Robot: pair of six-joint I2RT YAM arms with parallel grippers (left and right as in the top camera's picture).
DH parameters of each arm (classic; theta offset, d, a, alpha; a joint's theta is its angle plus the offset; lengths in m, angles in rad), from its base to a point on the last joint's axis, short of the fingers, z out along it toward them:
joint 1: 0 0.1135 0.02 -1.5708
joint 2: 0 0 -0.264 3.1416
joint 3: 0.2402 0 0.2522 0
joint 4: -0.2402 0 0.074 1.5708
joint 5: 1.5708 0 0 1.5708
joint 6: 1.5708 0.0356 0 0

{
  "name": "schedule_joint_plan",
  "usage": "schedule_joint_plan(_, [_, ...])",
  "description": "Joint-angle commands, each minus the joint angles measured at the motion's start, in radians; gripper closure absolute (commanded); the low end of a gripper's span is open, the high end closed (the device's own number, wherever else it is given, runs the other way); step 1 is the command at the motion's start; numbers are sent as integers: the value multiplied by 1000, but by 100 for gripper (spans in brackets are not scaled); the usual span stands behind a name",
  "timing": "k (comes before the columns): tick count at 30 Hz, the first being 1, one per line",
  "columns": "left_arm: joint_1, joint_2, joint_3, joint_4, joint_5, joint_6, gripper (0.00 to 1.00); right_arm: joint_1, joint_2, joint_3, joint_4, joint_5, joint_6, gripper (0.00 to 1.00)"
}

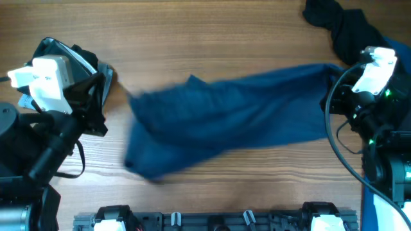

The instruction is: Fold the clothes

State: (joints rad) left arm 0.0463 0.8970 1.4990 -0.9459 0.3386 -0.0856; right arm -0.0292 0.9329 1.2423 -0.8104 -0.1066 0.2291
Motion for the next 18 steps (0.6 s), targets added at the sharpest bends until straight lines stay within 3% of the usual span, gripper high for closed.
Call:
schedule_joint_plan(1, [3,-3,7,0,-51,26,96,-5,-1,59,5,79,35,96])
schedule_joint_plan(3, [3,-3,7,-1,-15,26,96,-5,-1,62,17,-35,-18,96])
schedule_joint_plan(7, [3,11,6,-53,79,26,96,-5,-1,62,-3,-26,-20,96])
schedule_joint_plan(11, [3,101,-5,-235,166,26,70,-5,-1,62,-10,-26,-19,96])
schedule_joint_plan(12, [3,137,-23,-264,207,26,68,-5,0,62,-10,-26,-19,96])
schedule_joint_plan(14, [-8,200,-72,-269,324,27,59,-5,4,62,-11,-26,-18,96])
schedule_joint_plan(18, [-117,357,-240,-161,536,26,52,-5,7,62,-19,-26,-18,96])
